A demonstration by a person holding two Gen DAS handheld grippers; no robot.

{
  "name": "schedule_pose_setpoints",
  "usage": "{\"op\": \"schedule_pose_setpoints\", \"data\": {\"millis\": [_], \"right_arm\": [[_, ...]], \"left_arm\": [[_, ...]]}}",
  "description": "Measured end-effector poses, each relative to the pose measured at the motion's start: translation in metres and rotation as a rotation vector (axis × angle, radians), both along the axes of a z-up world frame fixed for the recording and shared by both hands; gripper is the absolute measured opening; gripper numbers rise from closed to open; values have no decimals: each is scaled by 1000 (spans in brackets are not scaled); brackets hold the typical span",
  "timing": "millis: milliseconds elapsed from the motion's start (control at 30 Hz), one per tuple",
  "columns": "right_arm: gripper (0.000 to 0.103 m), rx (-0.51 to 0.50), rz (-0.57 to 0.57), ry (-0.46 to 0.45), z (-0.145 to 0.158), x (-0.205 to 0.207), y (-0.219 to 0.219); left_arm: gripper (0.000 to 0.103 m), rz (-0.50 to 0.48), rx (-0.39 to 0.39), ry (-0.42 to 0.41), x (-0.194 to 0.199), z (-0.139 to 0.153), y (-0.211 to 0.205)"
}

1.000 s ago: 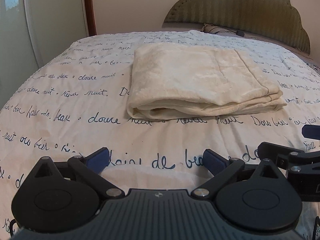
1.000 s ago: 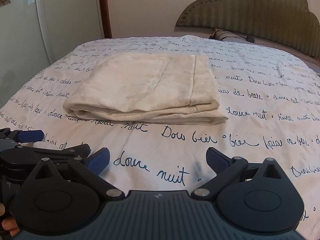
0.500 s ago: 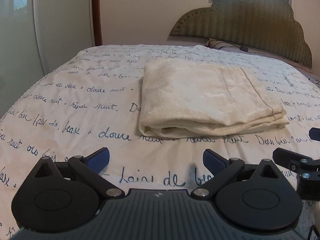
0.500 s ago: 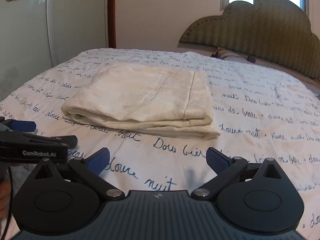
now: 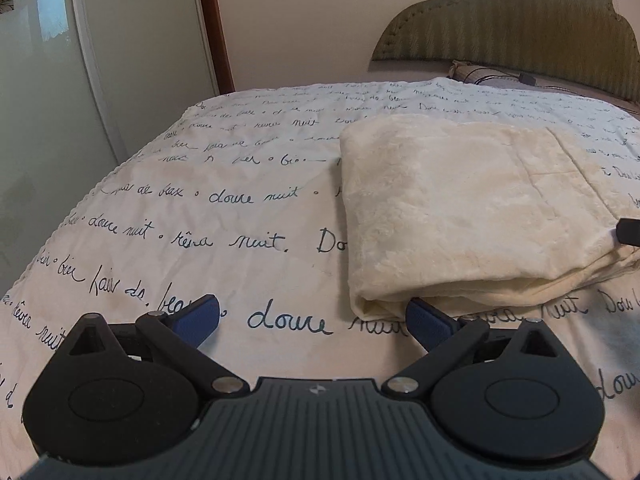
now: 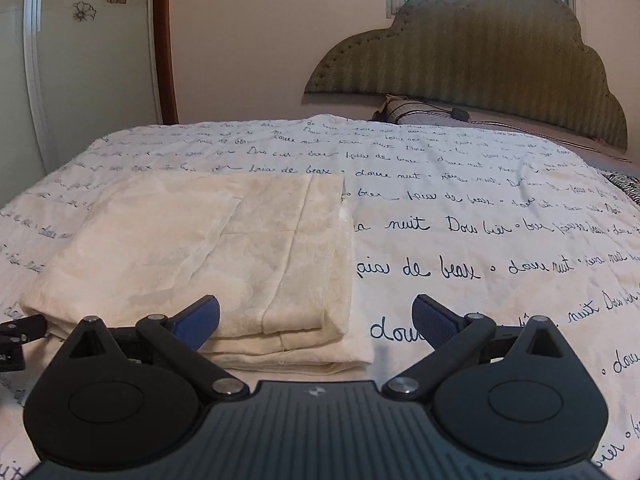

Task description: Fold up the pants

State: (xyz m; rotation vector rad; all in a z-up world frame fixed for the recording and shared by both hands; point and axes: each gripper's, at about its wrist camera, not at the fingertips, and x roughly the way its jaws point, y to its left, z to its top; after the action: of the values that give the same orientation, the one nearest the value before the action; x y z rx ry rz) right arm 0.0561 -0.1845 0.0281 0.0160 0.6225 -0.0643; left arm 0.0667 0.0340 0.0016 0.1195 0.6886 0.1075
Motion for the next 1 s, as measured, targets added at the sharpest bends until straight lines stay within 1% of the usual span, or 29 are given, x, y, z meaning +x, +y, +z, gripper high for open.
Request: {"op": "schedule_pose_setpoints", "data": {"millis": [33, 67, 167, 233, 300, 333, 367, 400, 433, 467, 533, 600, 667, 733, 767, 800, 833, 900, 933, 1000], "right_arm": [[103, -35, -29, 23, -5, 5, 0], [103, -44, -34, 42, -11, 8, -2], [103, 20, -29, 66, -20, 11, -12], [103, 49, -24, 68, -22, 12, -16], [103, 93, -26, 76, -25, 12, -20], [103, 105, -32, 78, -26, 10, -21], [103, 111, -40, 73, -24, 7, -21], [103, 109, -44, 60, -21, 2, -20], [103, 97, -40, 33, -16, -6, -17], [103, 80, -29, 3, -12, -14, -14], [103, 56, 19, -51, -5, -28, -5], [103, 50, 56, -62, -3, -32, 5], [103, 51, 82, -53, -1, -32, 16], [103, 50, 119, -54, 1, -34, 27], [103, 40, 136, -55, 1, -35, 33], [103, 25, 146, -55, 1, -37, 39], [103, 10, 149, -55, 1, -38, 43], [103, -14, 147, -59, -1, -39, 49], [103, -17, 148, -58, -2, -39, 50], [103, -15, 151, -52, -4, -39, 52]], "left_arm": [[103, 2, -15, -2, 1, -1, 5], [103, 7, -31, -2, 3, -1, 9], [103, 17, -64, 1, 10, 0, 19], [103, 81, -35, -4, 13, -1, 24], [103, 73, -67, 15, 11, -2, 29], [103, 65, -67, 14, 7, -1, 30], [102, 55, -45, 9, 2, 0, 28], [98, 33, -17, 3, -4, 2, 26], [99, 13, 7, -4, -10, 4, 23], [99, -8, 13, -16, -16, 6, 21], [100, -82, -13, -35, -21, 12, 14], [100, -131, -24, -37, -19, 13, 3], [100, -139, 11, -38, -13, 10, -9], [100, -108, 80, -43, -4, 3, -19], [100, -88, 103, -43, 1, -1, -21], [101, -70, 106, -42, 7, -4, -21], [103, -46, 97, -44, 12, -5, -19], [102, 1, 55, -62, 17, -4, -12], [102, 19, 29, -82, 16, -2, -8], [102, 46, 10, -129, 10, 3, -1]]}}
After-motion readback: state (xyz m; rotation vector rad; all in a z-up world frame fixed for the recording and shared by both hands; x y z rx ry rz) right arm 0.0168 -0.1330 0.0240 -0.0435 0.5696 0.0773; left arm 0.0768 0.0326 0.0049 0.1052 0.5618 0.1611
